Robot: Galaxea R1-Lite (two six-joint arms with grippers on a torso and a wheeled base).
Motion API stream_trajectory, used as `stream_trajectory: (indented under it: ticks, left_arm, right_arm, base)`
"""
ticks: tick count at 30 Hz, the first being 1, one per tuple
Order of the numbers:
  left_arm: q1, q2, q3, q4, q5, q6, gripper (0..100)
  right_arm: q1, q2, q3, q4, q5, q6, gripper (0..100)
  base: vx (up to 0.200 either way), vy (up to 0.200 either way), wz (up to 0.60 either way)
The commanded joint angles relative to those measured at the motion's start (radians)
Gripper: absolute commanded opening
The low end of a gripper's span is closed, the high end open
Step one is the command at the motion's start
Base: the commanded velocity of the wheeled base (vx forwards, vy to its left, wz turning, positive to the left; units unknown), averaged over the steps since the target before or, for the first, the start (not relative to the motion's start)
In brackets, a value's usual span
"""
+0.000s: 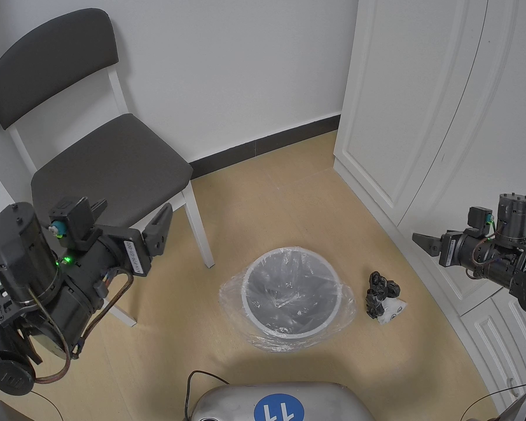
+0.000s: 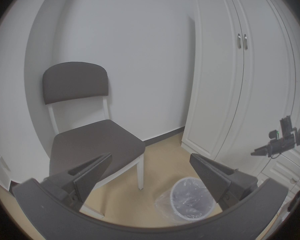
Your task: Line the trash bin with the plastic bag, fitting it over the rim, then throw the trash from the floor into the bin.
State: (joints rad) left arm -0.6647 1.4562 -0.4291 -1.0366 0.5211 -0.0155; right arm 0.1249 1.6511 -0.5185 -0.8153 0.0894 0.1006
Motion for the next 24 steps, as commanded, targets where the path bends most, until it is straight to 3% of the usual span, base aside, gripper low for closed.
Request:
stream_trajectory:
  ticks: [1, 8, 11, 16, 24]
  left_arm:
    - [0.022, -0.073, 0.040, -0.002, 0.000, -0.018, 100]
    - [0.043, -0.126, 0.089, 0.006, 0.004, -0.018, 100]
    - [0.066, -0.132, 0.087, 0.000, 0.004, -0.020, 100]
    - [0.175, -0.171, 0.145, 0.004, 0.000, -0.020, 100]
    - [0.177, -0.247, 0.240, 0.027, -0.003, -0.018, 100]
  right_arm:
    - [-0.064, -0.080, 0.109, -0.028, -0.005, -0.062, 100]
    - [-0.119, -0.306, 0.325, -0.111, -0.053, -0.068, 100]
    - [-0.119, -0.387, 0.345, -0.096, -0.054, -0.067, 100]
    - [-0.140, -0.455, 0.347, -0.007, -0.062, -0.042, 100]
    - [-0.169, -0.444, 0.344, 0.039, -0.068, 0.025, 100]
  base:
    - [0.000, 0.000, 0.00]
    - [0.000, 0.000, 0.00]
    - [0.000, 0.000, 0.00]
    - [0.000, 0.000, 0.00]
    - [0.000, 0.000, 0.00]
